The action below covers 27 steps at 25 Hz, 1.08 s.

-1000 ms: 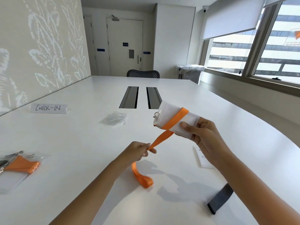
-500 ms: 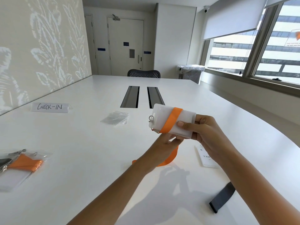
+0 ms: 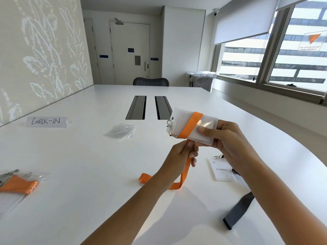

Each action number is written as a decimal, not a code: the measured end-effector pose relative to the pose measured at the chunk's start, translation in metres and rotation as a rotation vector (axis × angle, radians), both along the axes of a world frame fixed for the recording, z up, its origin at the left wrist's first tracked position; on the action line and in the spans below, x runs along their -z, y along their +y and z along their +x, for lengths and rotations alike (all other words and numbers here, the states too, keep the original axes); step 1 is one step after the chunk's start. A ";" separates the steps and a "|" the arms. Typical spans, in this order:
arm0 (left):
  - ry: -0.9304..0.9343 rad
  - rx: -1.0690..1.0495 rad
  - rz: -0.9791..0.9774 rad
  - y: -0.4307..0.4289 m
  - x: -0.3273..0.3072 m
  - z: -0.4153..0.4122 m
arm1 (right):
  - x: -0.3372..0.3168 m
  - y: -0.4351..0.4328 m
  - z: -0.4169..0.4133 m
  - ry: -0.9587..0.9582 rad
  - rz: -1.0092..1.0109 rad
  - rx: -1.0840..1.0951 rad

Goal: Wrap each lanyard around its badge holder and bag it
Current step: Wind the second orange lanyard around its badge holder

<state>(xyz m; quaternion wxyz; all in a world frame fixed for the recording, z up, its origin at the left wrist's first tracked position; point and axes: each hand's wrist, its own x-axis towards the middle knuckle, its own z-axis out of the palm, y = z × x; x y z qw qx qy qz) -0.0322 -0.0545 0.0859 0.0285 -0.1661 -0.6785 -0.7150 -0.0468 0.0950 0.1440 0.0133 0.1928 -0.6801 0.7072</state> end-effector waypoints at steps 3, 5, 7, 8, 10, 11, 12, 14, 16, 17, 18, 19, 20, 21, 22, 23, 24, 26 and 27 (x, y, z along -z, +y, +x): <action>-0.099 0.044 0.076 0.000 0.000 0.003 | 0.003 0.002 -0.007 0.044 -0.004 0.119; -0.158 0.058 0.100 -0.002 0.003 0.006 | 0.004 0.004 -0.010 0.048 -0.025 0.160; -0.231 0.073 0.119 -0.004 0.002 0.008 | 0.005 0.007 -0.013 0.041 -0.034 0.179; -0.277 0.076 0.138 -0.005 -0.001 0.009 | 0.005 0.008 -0.014 0.038 -0.038 0.178; -0.311 0.070 0.138 -0.006 -0.005 0.012 | 0.004 0.010 -0.015 0.044 -0.047 0.169; -0.285 0.049 0.082 -0.006 -0.007 0.014 | 0.004 0.011 -0.016 0.051 -0.050 0.170; -0.245 0.016 -0.005 -0.005 -0.008 0.017 | 0.005 0.011 -0.017 0.059 -0.049 0.175; -0.170 -0.061 -0.155 -0.003 -0.010 0.021 | 0.009 0.009 -0.018 0.107 0.005 0.231; -0.138 -0.098 -0.173 -0.001 -0.013 0.023 | 0.015 0.005 -0.021 0.233 0.167 0.376; -0.149 -0.103 -0.151 -0.002 -0.016 0.024 | 0.019 0.002 -0.022 0.300 0.255 0.444; -0.164 -0.102 -0.129 -0.003 -0.019 0.025 | 0.024 0.000 -0.022 0.352 0.319 0.479; -0.171 -0.098 -0.112 -0.004 -0.022 0.026 | 0.028 -0.002 -0.023 0.383 0.359 0.482; -0.166 -0.091 -0.101 -0.006 -0.025 0.026 | 0.033 -0.004 -0.023 0.405 0.393 0.470; -0.155 -0.084 -0.093 -0.010 -0.027 0.026 | 0.038 -0.007 -0.024 0.423 0.431 0.451; -0.142 -0.080 -0.088 -0.014 -0.029 0.025 | 0.043 -0.009 -0.025 0.440 0.471 0.423; -0.129 -0.079 -0.084 -0.018 -0.031 0.024 | 0.049 -0.012 -0.025 0.457 0.507 0.389; -0.117 -0.083 -0.081 -0.024 -0.033 0.022 | 0.053 -0.014 -0.025 0.470 0.534 0.352; -0.089 -0.101 -0.080 -0.036 -0.038 0.019 | 0.060 -0.018 -0.024 0.473 0.550 0.276; -0.069 -0.112 -0.083 -0.043 -0.041 0.018 | 0.061 -0.019 -0.023 0.474 0.549 0.243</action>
